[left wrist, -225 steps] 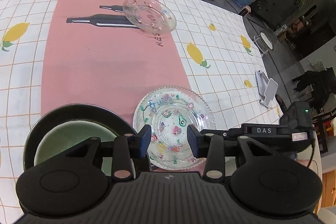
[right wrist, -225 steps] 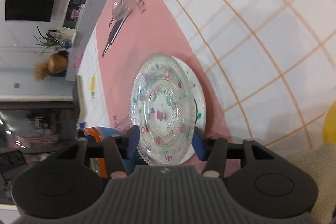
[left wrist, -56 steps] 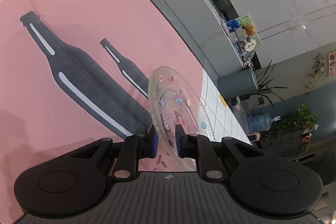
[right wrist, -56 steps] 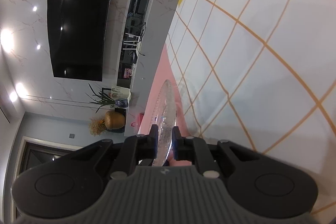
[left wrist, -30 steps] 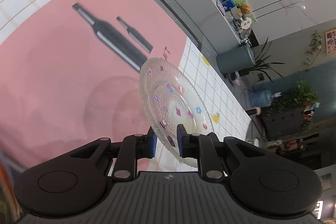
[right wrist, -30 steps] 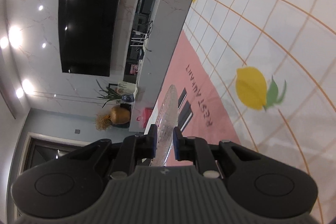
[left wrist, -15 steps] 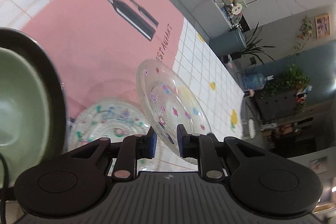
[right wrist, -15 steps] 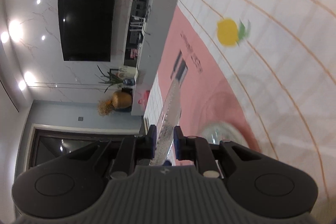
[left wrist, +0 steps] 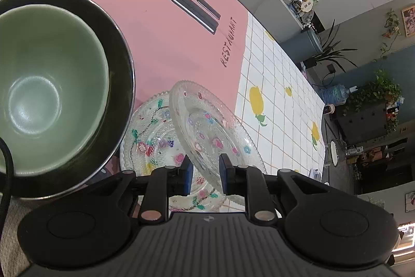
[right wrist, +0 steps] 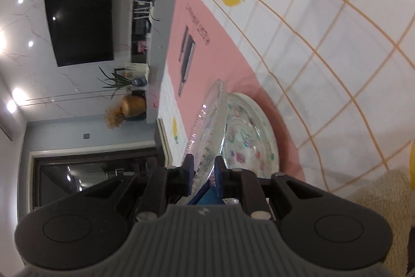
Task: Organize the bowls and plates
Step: 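Lower the clear glass plate onto the plate stack with both tools, then open both tools and withdraw from the plate stack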
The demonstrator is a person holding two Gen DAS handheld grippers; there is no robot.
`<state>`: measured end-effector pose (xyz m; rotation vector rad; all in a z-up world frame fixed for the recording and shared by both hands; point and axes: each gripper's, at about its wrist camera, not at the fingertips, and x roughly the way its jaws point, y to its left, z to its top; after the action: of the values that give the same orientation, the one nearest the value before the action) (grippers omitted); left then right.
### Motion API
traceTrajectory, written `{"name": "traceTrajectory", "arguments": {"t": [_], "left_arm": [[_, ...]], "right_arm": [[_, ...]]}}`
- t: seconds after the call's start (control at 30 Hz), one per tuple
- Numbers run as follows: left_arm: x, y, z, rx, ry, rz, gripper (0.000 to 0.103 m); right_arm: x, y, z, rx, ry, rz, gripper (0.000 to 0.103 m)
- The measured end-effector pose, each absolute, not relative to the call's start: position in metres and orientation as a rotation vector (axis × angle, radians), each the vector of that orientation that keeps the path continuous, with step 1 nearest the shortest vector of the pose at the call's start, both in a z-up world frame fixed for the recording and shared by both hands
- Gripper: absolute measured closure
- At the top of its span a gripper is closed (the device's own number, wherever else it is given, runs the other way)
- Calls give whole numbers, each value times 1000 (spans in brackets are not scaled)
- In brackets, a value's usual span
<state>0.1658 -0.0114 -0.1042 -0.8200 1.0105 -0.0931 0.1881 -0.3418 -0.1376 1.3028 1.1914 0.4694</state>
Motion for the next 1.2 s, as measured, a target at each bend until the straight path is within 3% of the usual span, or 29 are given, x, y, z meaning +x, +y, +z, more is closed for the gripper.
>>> {"name": "traceTrajectory", "arguments": {"t": [0.5,0.67,0.93,1.13,1.2], "left_arm": [[156,-20,-119,-802,1137,-76,80],[143,-22,-116,-760,1143,-21,80],[124,-47,-83,-554,1022,-31,77],[122,-53,-67,-486,971,-37,77],[120,-53,-62,-465,955,-43,77]], "right_arm": [[185,-335,-145,1194,1305,399,89],[183,-329,-144,1109,1338,375,94],[179,-325,-142,1060,1351,371,99],[171,-321,-129,985,1361,415,96],[166,-323,-120,952,1336,424,87]]}}
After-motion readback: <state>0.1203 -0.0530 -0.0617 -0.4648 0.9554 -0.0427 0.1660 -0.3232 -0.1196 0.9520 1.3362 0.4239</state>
